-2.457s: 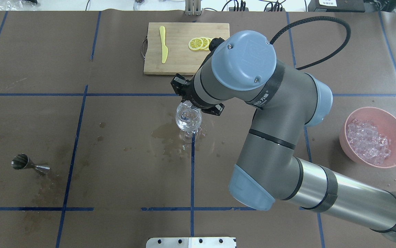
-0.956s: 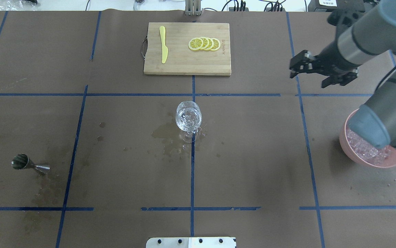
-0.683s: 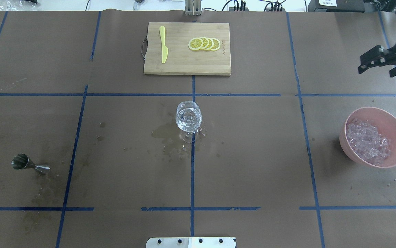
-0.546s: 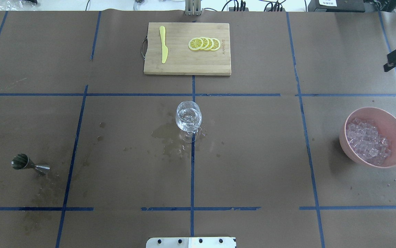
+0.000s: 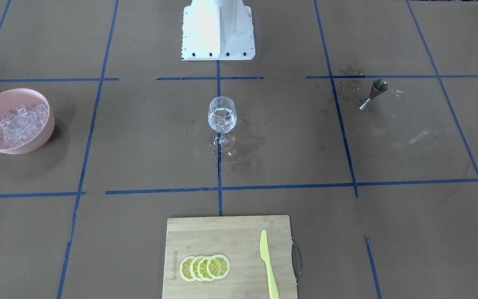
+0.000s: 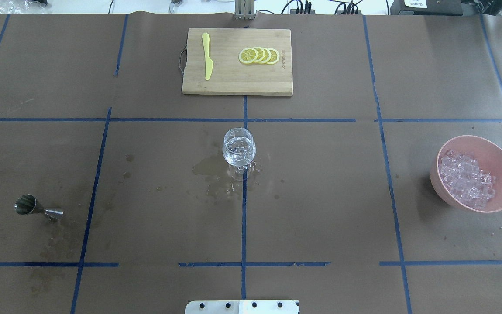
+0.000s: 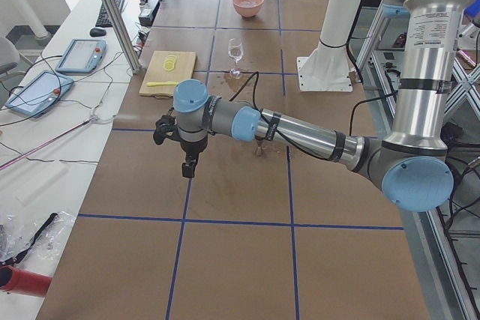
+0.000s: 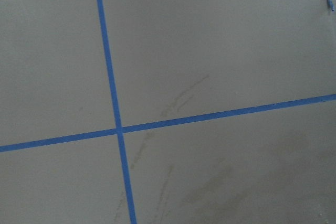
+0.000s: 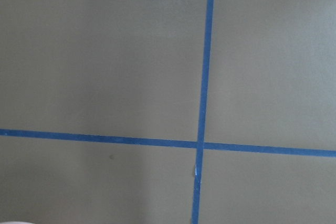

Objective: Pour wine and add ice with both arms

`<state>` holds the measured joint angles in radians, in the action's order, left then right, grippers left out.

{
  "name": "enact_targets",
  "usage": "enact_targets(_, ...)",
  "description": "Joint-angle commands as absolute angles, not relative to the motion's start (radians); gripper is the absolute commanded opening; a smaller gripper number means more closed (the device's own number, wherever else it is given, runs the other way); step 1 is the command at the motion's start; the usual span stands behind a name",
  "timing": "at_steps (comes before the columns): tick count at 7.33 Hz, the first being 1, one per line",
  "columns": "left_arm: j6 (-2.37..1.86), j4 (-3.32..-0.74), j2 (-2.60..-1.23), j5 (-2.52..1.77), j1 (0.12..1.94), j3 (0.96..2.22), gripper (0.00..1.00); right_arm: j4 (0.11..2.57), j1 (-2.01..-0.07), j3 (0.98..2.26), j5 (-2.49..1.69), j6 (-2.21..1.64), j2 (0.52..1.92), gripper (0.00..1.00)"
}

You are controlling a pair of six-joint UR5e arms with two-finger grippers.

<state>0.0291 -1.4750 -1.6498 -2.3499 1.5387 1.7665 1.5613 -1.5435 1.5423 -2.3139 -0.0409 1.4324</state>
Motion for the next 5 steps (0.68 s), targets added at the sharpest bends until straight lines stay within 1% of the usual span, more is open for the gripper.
enact_targets(1,0.098,-1.459,-1.637,-2.353,1.568,1.741,1.00,1.560,-1.585,1.476,-2.316,0.050,1.433,1.00)
enact_targets(3,0.092,-1.459,-1.637,-2.355,1.568,1.755,1.00,1.560,-1.585,1.483,-2.313,0.041,1.439,1.00)
enact_targets(4,0.095,-1.460,-1.635,-2.355,1.568,1.740,1.00,1.560,-1.583,1.483,-2.315,0.043,1.433,1.00)
enact_targets(5,0.097,-1.459,-1.622,-2.356,1.571,1.762,1.00,1.559,-1.583,1.491,-2.315,0.043,1.428,1.00)
